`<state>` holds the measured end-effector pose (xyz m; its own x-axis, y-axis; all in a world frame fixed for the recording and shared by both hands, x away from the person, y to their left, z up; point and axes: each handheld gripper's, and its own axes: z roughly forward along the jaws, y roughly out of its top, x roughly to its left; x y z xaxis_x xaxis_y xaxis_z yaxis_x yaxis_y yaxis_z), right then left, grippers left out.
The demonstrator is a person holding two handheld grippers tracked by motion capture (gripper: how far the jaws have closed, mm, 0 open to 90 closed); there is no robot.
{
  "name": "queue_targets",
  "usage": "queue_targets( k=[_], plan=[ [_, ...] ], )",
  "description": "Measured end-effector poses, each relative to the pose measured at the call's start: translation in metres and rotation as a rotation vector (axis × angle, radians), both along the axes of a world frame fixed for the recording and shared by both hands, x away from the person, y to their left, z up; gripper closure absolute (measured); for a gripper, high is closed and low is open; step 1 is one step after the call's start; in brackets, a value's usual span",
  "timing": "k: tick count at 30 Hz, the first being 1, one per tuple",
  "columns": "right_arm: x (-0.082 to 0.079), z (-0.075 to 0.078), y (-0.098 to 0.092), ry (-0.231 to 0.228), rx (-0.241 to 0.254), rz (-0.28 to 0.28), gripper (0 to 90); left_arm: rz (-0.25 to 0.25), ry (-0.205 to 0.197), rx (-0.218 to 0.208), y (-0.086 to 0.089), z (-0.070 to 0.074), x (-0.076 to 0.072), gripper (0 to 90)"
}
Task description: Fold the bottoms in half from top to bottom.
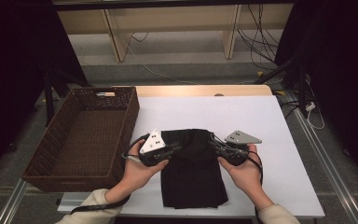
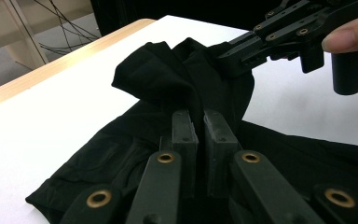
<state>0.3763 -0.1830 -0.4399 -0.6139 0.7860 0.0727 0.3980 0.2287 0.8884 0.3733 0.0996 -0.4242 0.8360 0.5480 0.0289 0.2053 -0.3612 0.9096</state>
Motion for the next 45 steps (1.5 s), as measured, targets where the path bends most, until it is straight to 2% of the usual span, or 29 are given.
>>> queue_targets(
  k=[22,30,45],
  plan=[
    [-0.005,-0.003,-0.001,0.023,-0.013,0.03,84.3,-0.017,0.02,0.003,0.002,-0.006,-0.004,84.0],
    [-0.01,-0.005,-0.002,0.051,-0.023,0.057,84.1,-0.036,0.019,0.023,0.004,-0.008,-0.009,83.9],
    [-0.017,-0.007,-0.002,0.072,-0.031,0.089,84.1,-0.066,0.024,0.041,0.005,-0.012,-0.017,83.8]
  ],
)
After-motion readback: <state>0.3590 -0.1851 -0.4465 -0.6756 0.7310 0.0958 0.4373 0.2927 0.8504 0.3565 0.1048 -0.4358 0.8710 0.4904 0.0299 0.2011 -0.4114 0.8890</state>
